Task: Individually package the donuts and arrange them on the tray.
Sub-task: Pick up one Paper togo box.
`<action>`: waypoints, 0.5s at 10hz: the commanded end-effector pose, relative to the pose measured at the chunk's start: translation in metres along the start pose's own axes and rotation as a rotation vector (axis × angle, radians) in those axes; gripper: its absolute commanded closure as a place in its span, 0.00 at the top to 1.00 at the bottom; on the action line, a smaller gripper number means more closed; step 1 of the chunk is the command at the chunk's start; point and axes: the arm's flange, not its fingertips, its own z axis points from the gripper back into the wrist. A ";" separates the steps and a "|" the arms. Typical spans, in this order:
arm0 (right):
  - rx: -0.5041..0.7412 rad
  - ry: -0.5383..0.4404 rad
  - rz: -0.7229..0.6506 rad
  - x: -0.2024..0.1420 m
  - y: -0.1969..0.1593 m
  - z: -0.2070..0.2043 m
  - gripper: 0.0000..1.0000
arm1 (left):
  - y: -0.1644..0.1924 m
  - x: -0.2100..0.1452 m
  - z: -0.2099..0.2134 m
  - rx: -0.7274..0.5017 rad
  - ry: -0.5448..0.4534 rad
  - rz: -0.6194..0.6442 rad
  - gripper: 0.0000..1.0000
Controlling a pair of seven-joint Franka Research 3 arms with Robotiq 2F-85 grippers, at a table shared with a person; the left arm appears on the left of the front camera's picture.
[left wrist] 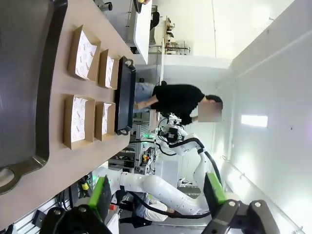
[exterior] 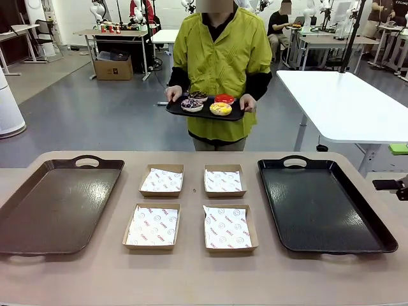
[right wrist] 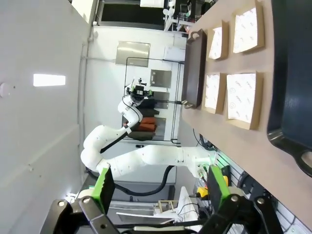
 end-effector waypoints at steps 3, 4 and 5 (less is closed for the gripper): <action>0.036 -0.010 -0.008 -0.002 -0.003 0.005 1.00 | -0.001 -0.001 0.001 -0.014 -0.004 -0.001 1.00; 0.036 -0.010 -0.008 -0.002 -0.003 0.005 1.00 | -0.001 -0.001 0.001 -0.014 -0.004 -0.001 1.00; 0.036 -0.010 -0.008 -0.002 -0.003 0.005 1.00 | -0.001 -0.001 0.001 -0.014 -0.004 -0.001 1.00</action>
